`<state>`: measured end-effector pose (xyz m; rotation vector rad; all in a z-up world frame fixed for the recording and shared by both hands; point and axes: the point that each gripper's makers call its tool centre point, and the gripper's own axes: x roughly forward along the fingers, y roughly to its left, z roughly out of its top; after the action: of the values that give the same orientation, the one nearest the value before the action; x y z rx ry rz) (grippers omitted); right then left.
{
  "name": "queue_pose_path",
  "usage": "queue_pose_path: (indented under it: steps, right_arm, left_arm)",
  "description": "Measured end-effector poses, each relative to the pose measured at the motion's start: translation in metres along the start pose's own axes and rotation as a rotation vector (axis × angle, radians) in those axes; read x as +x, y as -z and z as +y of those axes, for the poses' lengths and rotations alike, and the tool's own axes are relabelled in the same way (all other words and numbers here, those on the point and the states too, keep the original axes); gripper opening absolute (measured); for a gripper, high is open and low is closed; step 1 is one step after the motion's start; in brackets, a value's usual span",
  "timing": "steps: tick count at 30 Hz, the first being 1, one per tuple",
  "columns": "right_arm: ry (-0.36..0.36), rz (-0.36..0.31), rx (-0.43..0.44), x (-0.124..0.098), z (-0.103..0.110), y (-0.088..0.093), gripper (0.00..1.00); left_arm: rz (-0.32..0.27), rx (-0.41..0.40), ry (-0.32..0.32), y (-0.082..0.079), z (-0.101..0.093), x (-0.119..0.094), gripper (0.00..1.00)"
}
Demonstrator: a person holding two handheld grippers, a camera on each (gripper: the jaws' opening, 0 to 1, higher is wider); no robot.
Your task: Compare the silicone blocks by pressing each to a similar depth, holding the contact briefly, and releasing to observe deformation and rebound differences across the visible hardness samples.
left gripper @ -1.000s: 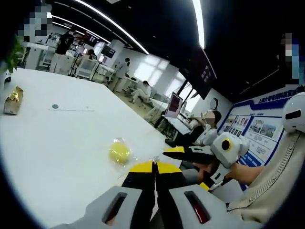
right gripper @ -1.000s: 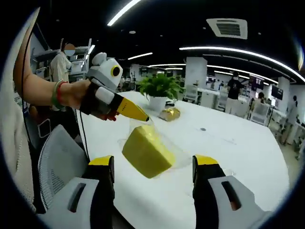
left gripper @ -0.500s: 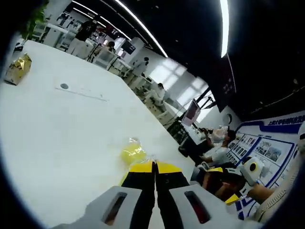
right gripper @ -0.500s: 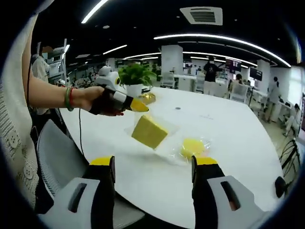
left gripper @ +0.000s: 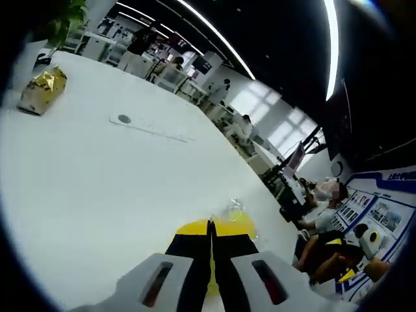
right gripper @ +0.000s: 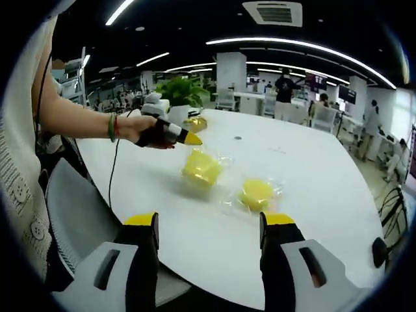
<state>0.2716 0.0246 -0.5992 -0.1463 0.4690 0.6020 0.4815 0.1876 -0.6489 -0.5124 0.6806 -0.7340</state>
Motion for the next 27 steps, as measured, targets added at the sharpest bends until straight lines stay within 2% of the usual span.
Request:
queue_pose_path:
  steps: [6, 8, 9, 11, 18, 21, 22, 25, 26, 27]
  right_arm:
    - [-0.029, 0.057, -0.009, 0.006, 0.009, 0.012, 0.57]
    - [-0.036, 0.065, -0.003, 0.008, 0.011, 0.014, 0.56]
    - [-0.038, 0.068, 0.0, 0.009, 0.011, 0.015, 0.56]
    - [-0.049, 0.084, -0.003, 0.011, 0.012, 0.017, 0.55]
    - [-0.062, 0.083, -0.009, 0.014, 0.013, 0.014, 0.54]
    - [-0.076, 0.078, -0.022, 0.015, 0.014, 0.01, 0.54]
    - [-0.079, 0.077, -0.028, 0.015, 0.014, 0.009, 0.54]
    - [-0.082, 0.062, -0.039, 0.014, 0.012, 0.003, 0.55]
    - [-0.084, 0.056, -0.036, 0.014, 0.012, 0.001, 0.55]
    - [-0.087, 0.049, -0.034, 0.014, 0.013, 0.0, 0.55]
  left_arm:
    - [0.097, 0.077, -0.05, 0.016, 0.028, 0.013, 0.0]
    - [0.125, 0.12, -0.08, 0.023, 0.037, 0.017, 0.0]
    - [0.159, 0.164, -0.107, 0.028, 0.045, 0.018, 0.0]
    - [0.187, 0.234, -0.124, 0.032, 0.051, 0.022, 0.0]
    - [0.188, 0.215, -0.118, 0.032, 0.055, 0.025, 0.0]
    - [0.178, 0.244, -0.13, 0.029, 0.055, 0.023, 0.02]
    - [0.17, 0.242, -0.154, 0.027, 0.058, 0.019, 0.06]
    - [0.151, 0.245, -0.194, 0.024, 0.059, 0.004, 0.35]
    - [0.133, 0.257, -0.202, 0.021, 0.055, -0.006, 0.41]
    - [0.119, 0.27, -0.201, 0.02, 0.05, -0.013, 0.41]
